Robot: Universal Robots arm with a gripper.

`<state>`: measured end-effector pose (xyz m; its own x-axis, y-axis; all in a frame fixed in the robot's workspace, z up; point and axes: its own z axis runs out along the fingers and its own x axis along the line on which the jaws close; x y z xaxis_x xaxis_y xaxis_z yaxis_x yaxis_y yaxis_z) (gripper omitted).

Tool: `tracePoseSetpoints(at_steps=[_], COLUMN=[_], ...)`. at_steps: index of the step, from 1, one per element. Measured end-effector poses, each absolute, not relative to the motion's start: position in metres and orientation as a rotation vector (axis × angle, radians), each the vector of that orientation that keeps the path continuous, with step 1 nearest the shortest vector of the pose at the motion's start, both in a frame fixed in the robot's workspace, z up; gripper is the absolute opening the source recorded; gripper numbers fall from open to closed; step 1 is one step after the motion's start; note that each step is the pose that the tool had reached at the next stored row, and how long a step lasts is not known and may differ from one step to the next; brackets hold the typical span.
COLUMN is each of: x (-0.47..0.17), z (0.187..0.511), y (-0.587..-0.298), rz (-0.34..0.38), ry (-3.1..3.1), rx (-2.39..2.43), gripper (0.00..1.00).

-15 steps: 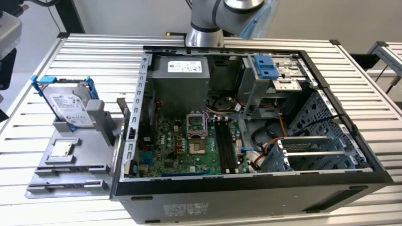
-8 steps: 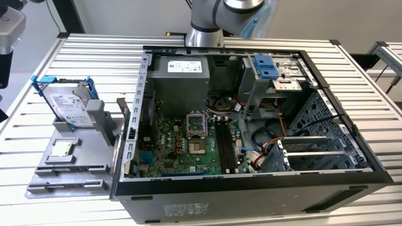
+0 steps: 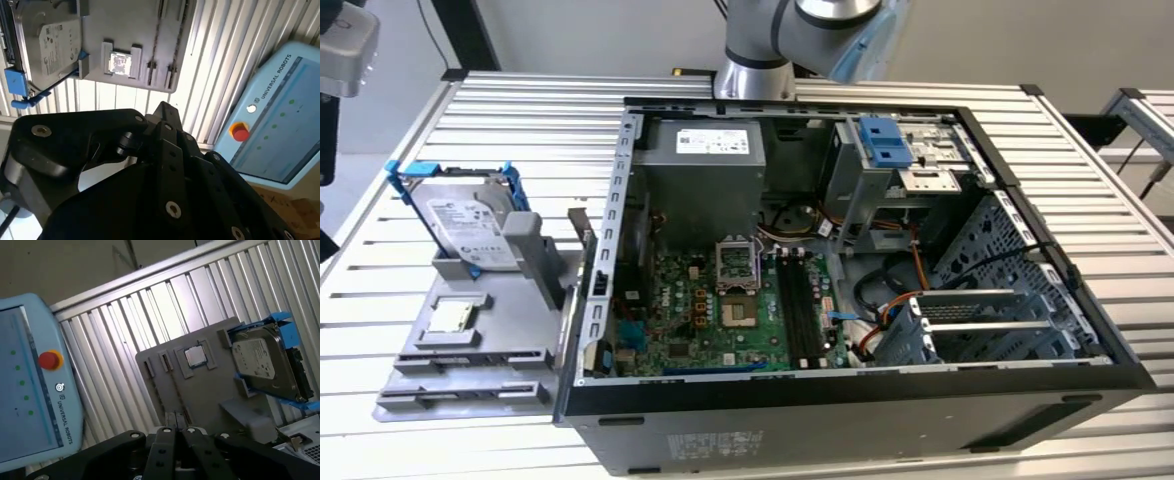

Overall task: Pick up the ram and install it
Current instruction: 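Pick up the ram and move it above insertion slot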

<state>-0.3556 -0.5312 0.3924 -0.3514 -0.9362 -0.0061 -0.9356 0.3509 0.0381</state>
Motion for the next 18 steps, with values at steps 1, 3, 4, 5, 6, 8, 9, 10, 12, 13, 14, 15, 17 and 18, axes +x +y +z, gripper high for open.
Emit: tracePoseSetpoints(at_steps=[1, 3, 4, 5, 6, 8, 9, 10, 12, 13, 14, 15, 17, 18], x=[-0.3556, -0.3556, -0.3556, -0.3556, -0.3556, -0.3556, -0.3556, -0.3556, -0.3556, -0.3555, -0.3555, -0.3556, -0.3555, -0.3556], z=[0.3925, 0.3924, 0.3924, 0.3924, 0.3924, 0.3925, 0.3924, 0.3924, 0.3921, 0.3921, 0.3920, 0.3919, 0.3917, 0.3917], y=[-0.5312, -0.5313, -0.5313, -0.5312, -0.5312, -0.5312, -0.5312, -0.5312, -0.5313, -0.5313, -0.5313, -0.5313, -0.5312, -0.5312], rz=[-0.051, -0.046, -0.044, -0.040, -0.035, -0.019, -0.010, -0.004, 0.007, 0.010, 0.011, 0.011, 0.011, 0.011], ry=[-2.553, -2.520, -2.504, -2.489, -2.476, -2.455, -2.443, -2.432, -2.401, -2.384, -2.367, -2.348, -2.310, -2.291], rx=[1.802, 1.850, 1.872, 1.895, 1.915, 1.951, 1.969, 1.985, 2.022, 2.041, 2.061, 2.082, 2.125, 2.145], gripper=[0.00, 0.00, 0.00, 0.00, 0.00, 0.00, 0.00, 0.00, 0.00, 0.00, 0.00, 0.00, 0.00, 0.00])
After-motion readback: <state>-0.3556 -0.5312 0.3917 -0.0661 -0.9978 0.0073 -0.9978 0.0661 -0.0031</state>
